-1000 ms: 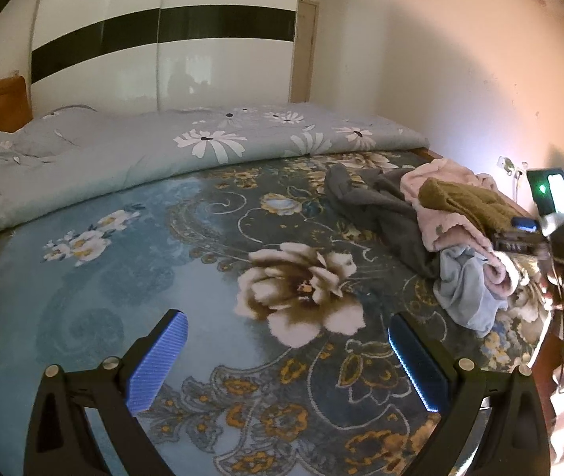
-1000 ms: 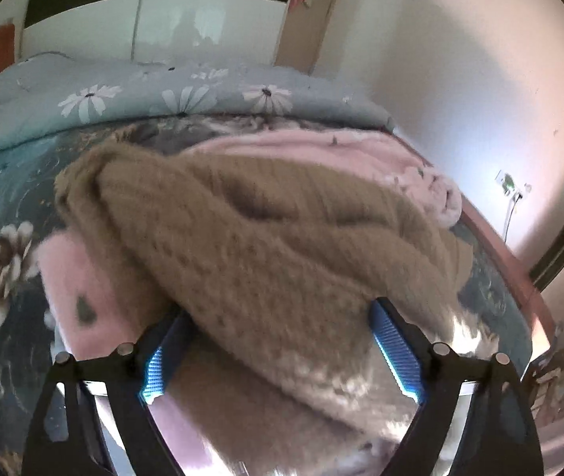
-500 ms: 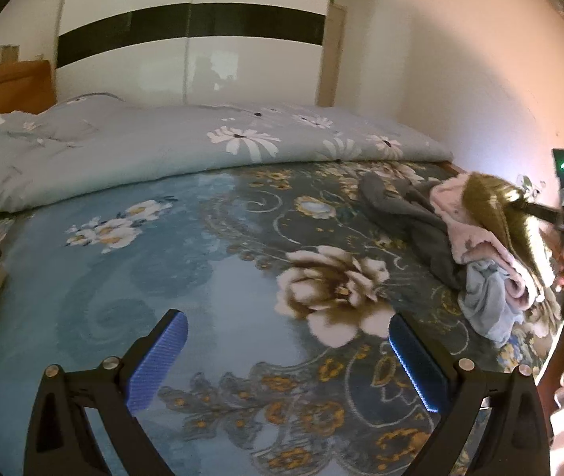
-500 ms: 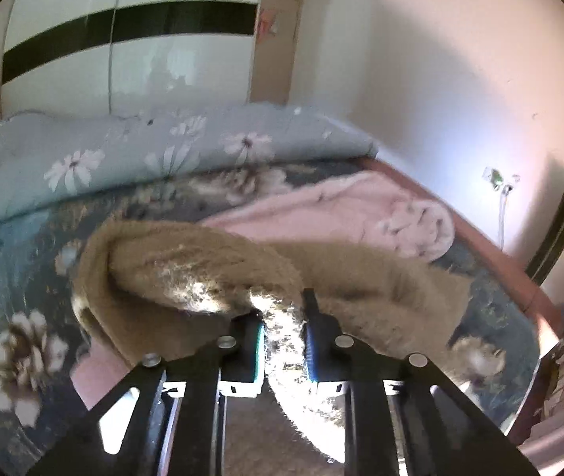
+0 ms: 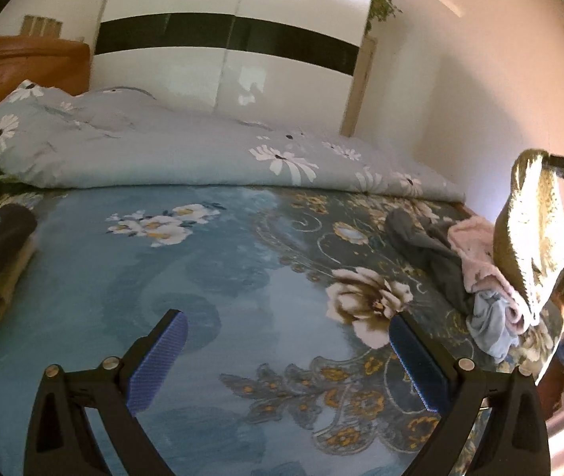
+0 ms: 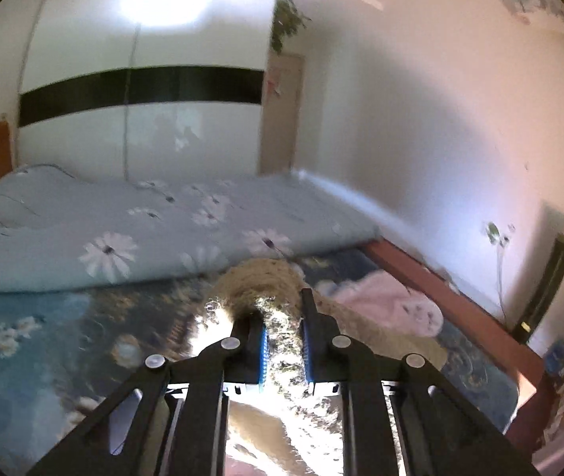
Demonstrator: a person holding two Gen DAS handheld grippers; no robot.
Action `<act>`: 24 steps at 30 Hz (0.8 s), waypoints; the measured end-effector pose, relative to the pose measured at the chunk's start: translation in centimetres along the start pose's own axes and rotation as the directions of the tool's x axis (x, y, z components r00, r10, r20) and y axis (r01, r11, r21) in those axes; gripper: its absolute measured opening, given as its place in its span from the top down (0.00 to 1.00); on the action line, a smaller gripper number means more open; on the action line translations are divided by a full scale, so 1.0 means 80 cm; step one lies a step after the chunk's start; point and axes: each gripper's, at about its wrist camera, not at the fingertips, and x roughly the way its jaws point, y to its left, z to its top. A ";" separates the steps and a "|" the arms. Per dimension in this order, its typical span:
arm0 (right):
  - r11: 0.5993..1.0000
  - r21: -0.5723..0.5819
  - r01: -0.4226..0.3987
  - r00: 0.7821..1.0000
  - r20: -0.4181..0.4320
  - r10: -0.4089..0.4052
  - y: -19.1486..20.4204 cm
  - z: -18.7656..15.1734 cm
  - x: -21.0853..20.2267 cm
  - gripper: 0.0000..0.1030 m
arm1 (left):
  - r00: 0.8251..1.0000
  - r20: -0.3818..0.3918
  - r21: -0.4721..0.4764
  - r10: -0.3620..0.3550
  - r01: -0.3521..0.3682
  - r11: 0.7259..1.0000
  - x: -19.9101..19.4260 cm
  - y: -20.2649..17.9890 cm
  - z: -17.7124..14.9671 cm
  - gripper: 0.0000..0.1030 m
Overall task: Fold clothes
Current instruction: 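Lift the tan sweater with the right tool and lay it flat on the bedspread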
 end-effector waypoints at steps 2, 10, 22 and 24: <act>0.999 -0.022 -0.043 0.998 0.035 0.044 0.029 0.019 -0.022 0.86 | 1.000 0.016 -0.022 -0.001 0.002 1.000 -0.011 0.014 0.000 0.00; 0.927 -0.106 -0.360 0.917 0.144 0.372 0.180 0.105 -0.123 0.86 | 0.994 0.103 -0.119 0.035 -0.023 0.993 -0.070 0.081 -0.004 0.00; 0.688 -0.180 -0.703 0.696 0.024 0.718 0.372 0.128 -0.150 0.86 | 0.955 0.167 -0.248 0.244 -0.199 0.948 -0.161 0.183 -0.031 0.00; 0.675 -0.146 -0.723 0.686 -0.036 0.727 0.380 0.106 -0.121 0.86 | 0.954 0.149 -0.263 0.260 -0.216 0.940 -0.161 0.198 -0.039 0.00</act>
